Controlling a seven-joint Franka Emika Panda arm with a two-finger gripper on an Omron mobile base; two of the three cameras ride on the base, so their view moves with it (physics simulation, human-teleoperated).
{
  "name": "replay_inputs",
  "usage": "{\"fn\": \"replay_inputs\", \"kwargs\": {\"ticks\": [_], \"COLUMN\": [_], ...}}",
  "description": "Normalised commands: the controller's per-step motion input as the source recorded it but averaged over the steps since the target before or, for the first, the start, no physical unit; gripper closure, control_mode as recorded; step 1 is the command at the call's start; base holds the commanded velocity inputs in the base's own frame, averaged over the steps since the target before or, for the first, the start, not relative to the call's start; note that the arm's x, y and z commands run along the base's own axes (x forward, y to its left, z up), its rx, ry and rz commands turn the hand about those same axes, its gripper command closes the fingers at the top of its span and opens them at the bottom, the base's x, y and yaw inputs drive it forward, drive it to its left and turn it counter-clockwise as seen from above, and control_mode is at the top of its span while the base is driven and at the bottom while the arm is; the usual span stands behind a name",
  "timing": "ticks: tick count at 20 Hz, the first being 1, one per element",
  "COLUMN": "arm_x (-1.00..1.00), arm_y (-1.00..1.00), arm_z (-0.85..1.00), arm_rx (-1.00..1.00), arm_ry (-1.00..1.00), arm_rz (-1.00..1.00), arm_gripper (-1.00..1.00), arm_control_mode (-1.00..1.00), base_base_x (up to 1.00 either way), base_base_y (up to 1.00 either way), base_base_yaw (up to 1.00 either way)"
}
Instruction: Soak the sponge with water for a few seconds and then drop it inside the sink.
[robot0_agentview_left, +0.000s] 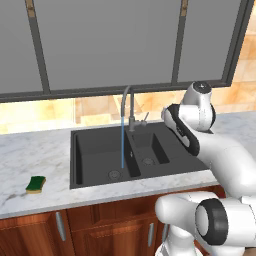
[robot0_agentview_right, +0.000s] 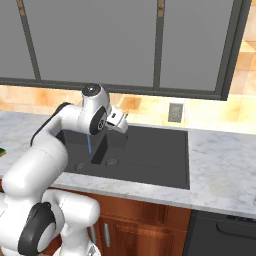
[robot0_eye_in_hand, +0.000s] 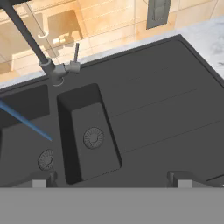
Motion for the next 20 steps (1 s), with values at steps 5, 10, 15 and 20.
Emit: {"fn": "replay_inputs", "kwargs": {"ticks": [5,10,15,20], "arm_x": [-0.67,-0.63,-0.18,-0.04], "arm_y": [0.04,0.15,0.46,0.52], "arm_z": [0.20,0.17,0.13,0.27], "arm_rx": [0.00,0.01,0.01,0.00], "arm_ry": [-0.08,-0.04,-0.01,0.07], "arm_rz": [0.10,0.09,0.11,0.19], "arm_gripper": [-1.00,-1.00,-1.00,-1.00], "arm_control_mode": [-1.00,-1.00,-1.00,-1.00], "base_base_x": [0.00,0.00,0.00,0.00], "base_base_y": [0.00,0.00,0.00,0.00], "base_base_yaw": [0.00,0.00,0.00,0.00]}}
